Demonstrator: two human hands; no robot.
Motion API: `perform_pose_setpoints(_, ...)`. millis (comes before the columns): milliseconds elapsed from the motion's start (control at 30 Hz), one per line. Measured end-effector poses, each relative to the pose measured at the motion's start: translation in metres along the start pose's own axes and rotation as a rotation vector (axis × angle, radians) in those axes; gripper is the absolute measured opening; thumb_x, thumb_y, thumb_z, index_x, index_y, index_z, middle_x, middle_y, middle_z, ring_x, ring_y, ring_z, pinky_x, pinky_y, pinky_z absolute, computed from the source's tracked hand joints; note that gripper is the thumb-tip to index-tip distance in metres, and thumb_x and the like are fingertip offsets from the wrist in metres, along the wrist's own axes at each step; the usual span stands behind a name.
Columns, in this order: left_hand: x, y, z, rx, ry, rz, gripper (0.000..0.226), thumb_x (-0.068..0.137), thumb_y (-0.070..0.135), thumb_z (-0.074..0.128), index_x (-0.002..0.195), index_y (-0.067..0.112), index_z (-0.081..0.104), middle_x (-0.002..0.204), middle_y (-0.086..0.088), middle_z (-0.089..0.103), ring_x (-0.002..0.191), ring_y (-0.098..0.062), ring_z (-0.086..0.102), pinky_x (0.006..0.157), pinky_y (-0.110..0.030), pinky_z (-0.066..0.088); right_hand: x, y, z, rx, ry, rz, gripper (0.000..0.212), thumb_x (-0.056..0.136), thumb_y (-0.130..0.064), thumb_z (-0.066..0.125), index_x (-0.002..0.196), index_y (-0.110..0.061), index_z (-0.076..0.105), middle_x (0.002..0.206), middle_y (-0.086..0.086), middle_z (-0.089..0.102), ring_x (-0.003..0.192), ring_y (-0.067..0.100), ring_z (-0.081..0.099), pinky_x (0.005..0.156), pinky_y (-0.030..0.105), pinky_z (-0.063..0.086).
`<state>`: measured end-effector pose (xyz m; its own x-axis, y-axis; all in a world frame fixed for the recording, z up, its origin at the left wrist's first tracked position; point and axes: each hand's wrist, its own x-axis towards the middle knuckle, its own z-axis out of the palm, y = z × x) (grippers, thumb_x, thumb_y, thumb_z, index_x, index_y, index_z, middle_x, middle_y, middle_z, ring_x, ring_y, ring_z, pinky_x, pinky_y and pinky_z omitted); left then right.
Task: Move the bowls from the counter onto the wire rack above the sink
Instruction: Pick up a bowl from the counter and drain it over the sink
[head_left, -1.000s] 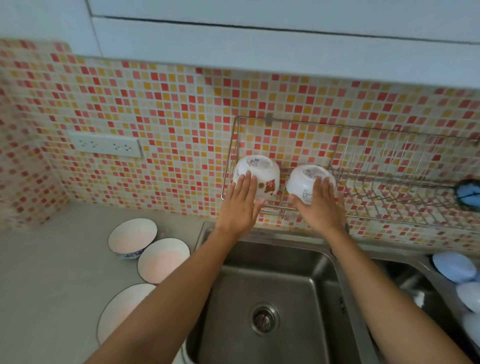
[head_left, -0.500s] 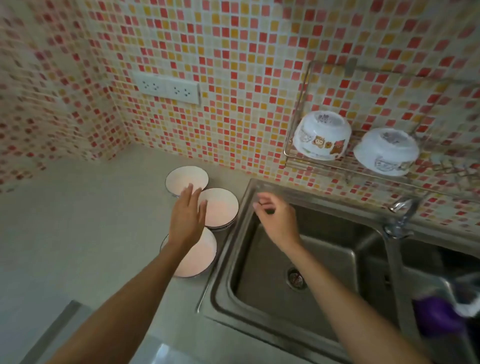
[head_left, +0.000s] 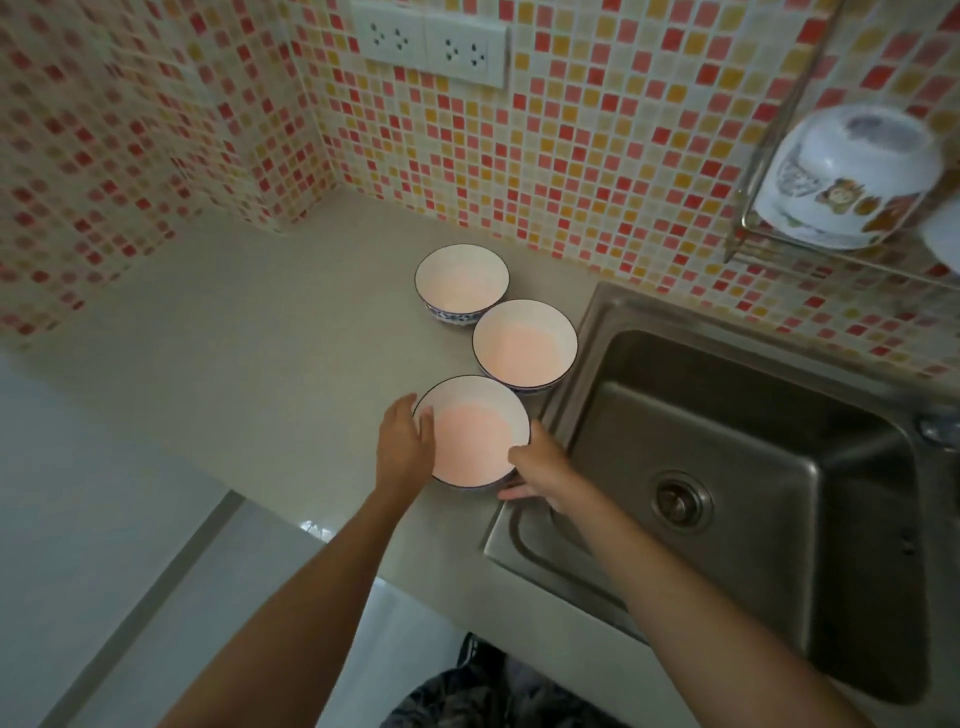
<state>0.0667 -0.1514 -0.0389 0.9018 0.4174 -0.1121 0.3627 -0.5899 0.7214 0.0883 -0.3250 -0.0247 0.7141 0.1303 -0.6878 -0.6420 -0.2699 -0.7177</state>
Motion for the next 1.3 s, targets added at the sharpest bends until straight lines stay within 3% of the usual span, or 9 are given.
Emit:
perform_pose_setpoints(133, -0.006, -0.002, 0.001, -0.128, -0.038, -0.104, 0.038, 0.099, 0.03, 0.039, 0.121, 0.004, 0.055, 0.118, -0.017, 0.062, 0.11, -0.034, 0.056, 0.094, -0.04, 0.044, -0.005, 0.0, -0.002, 0.058, -0.048, -0.005, 0.041, 0.088, 0.004, 0.035, 0.119, -0.022, 0.042, 0.122, 0.006, 0.051, 0.083, 0.024, 0.061, 0.069, 0.047, 0.06)
perform_pose_setpoints(300, -0.02, 0.011, 0.001, -0.159, -0.11, -0.088, 0.038, 0.102, 0.027, 0.028, 0.116, 0.006, 0.057, 0.112, -0.016, 0.063, 0.104, -0.032, 0.056, 0.086, -0.036, 0.041, -0.028, 0.018, -0.02, 0.162, -0.113, 0.079, 0.048, 0.086, 0.001, 0.044, 0.127, -0.024, 0.04, 0.11, 0.01, 0.06, 0.075, 0.034, 0.069, 0.066, 0.046, 0.06)
perform_pose_setpoints(500, -0.038, 0.051, 0.032, -0.151, -0.249, 0.061, 0.038, 0.102, 0.025, 0.028, 0.115, 0.005, 0.057, 0.111, -0.017, 0.063, 0.101, -0.031, 0.057, 0.08, -0.032, 0.04, -0.063, 0.043, -0.067, 0.502, -0.069, 0.108, 0.06, 0.071, -0.005, 0.055, 0.13, -0.012, 0.044, 0.118, 0.015, 0.052, 0.102, 0.038, 0.059, 0.071, 0.051, 0.059)
perform_pose_setpoints(667, -0.063, 0.098, 0.069, -0.228, -0.462, 0.167, 0.041, 0.102, 0.031, 0.028, 0.123, 0.009, 0.055, 0.119, -0.013, 0.061, 0.105, -0.026, 0.056, 0.083, -0.032, 0.044, -0.096, 0.067, -0.118, 0.727, 0.004, 0.15, 0.034, 0.085, -0.004, 0.051, 0.119, -0.013, 0.052, 0.123, 0.017, 0.052, 0.105, 0.036, 0.058, 0.072, 0.051, 0.06)
perform_pose_setpoints(767, -0.08, 0.126, 0.091, -0.263, -0.58, 0.235, 0.039, 0.102, 0.032, 0.03, 0.124, 0.012, 0.055, 0.114, -0.007, 0.06, 0.101, -0.02, 0.054, 0.078, -0.029, 0.044, -0.117, 0.083, -0.145, 0.792, 0.064, 0.113, 0.04, 0.084, -0.002, 0.051, 0.123, -0.013, 0.052, 0.126, 0.015, 0.052, 0.107, 0.035, 0.057, 0.067, 0.047, 0.06)
perform_pose_setpoints(933, -0.117, 0.158, 0.127, -0.308, -0.628, 0.27, 0.037, 0.1, 0.041, 0.033, 0.114, 0.022, 0.061, 0.106, 0.001, 0.065, 0.098, -0.02, 0.06, 0.081, -0.033, 0.048, -0.151, 0.105, -0.187, 0.813, 0.153, 0.076, 0.063, 0.058, -0.001, 0.052, 0.12, -0.013, 0.053, 0.129, 0.015, 0.048, 0.11, 0.039, 0.056, 0.068, 0.045, 0.06)
perform_pose_setpoints(1100, -0.152, 0.135, 0.154, -0.023, -0.6, 0.495, 0.041, 0.1, 0.045, 0.028, 0.116, 0.021, 0.057, 0.103, -0.006, 0.069, 0.094, -0.028, 0.065, 0.079, -0.037, 0.051, -0.167, 0.124, -0.228, 0.771, 0.281, 0.029, 0.057, 0.077, 0.015, 0.04, 0.128, -0.009, 0.048, 0.117, 0.013, 0.052, 0.093, 0.038, 0.062, 0.073, 0.05, 0.06)
perform_pose_setpoints(1200, -0.163, 0.109, 0.165, 0.219, -0.682, 0.5, 0.044, 0.102, 0.038, 0.027, 0.136, 0.016, 0.044, 0.128, -0.014, 0.059, 0.114, -0.031, 0.057, 0.096, -0.038, 0.042, -0.166, 0.135, -0.246, 0.761, 0.354, 0.005, 0.058, 0.078, 0.019, 0.04, 0.129, -0.008, 0.047, 0.126, 0.013, 0.048, 0.1, 0.036, 0.056, 0.066, 0.047, 0.061)
perform_pose_setpoints(1300, -0.164, 0.085, 0.172, 0.433, -0.716, 0.535, 0.049, 0.102, 0.036, 0.025, 0.145, 0.015, 0.032, 0.152, -0.011, 0.033, 0.139, -0.028, 0.03, 0.115, -0.038, 0.019, -0.163, 0.146, -0.257, 0.745, 0.426, -0.003, 0.06, 0.077, 0.018, 0.042, 0.129, -0.011, 0.047, 0.128, 0.01, 0.046, 0.108, 0.037, 0.053, 0.072, 0.05, 0.06)
